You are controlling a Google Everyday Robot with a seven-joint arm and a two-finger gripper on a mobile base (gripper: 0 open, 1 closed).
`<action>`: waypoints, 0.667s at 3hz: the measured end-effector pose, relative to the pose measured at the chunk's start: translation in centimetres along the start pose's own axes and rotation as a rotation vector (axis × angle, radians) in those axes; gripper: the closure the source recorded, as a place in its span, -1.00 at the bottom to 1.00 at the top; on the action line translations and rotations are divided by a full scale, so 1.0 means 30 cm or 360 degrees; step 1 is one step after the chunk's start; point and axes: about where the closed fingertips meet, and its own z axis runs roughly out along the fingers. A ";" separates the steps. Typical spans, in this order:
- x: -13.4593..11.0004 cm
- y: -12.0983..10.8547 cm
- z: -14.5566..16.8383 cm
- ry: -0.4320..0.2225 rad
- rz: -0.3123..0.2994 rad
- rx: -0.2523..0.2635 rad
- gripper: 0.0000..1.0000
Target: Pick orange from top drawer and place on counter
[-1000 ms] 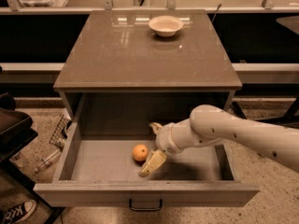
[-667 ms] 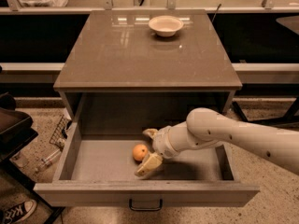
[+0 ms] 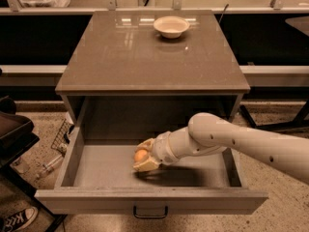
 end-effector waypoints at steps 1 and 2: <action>-0.001 0.003 0.005 0.0000 -0.0002 -0.0005 0.87; -0.071 0.002 -0.032 0.0025 -0.0018 -0.0005 1.00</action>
Offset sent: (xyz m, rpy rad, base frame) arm 0.0060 0.0121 0.0949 -0.0646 -0.0280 0.0205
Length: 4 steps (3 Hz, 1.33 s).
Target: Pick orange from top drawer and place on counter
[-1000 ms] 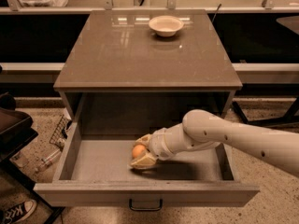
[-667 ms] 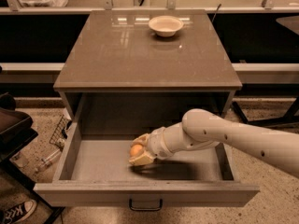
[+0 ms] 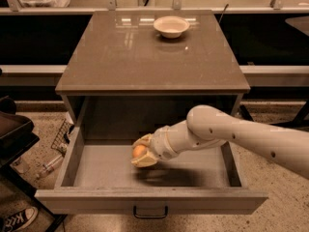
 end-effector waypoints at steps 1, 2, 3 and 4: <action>-0.179 -0.020 -0.111 0.0051 -0.0017 0.0020 1.00; -0.395 -0.067 -0.264 0.0087 0.0003 0.0054 1.00; -0.526 -0.143 -0.353 0.0142 0.0056 0.0033 1.00; -0.646 -0.248 -0.382 0.0188 0.0058 -0.0015 1.00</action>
Offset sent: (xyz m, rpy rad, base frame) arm 0.0498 0.0039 0.2505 -0.0763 -0.0121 -0.0720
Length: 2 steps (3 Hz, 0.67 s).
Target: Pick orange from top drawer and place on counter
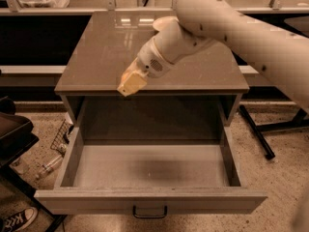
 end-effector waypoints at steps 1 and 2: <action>-0.079 -0.174 0.095 -0.0011 -0.0095 -0.0035 1.00; -0.150 -0.344 0.087 -0.0110 -0.0196 0.0080 1.00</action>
Offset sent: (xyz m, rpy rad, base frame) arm 0.1828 0.0315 0.0386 0.1352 -0.2906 -0.0070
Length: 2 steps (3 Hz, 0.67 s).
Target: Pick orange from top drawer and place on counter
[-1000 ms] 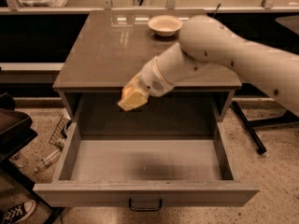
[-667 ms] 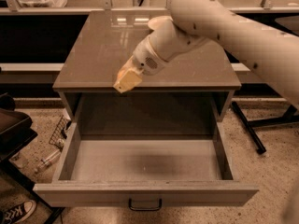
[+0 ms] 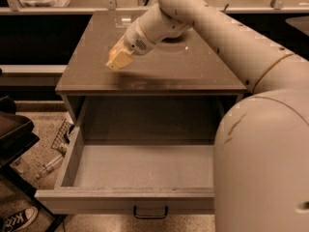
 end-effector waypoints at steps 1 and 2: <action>0.006 -0.121 -0.091 -0.0073 -0.0008 0.0191 1.00; 0.106 -0.184 -0.163 -0.0093 0.0082 0.0338 1.00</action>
Offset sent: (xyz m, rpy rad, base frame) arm 0.0679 -0.1130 0.0006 0.0819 -0.1190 -0.3224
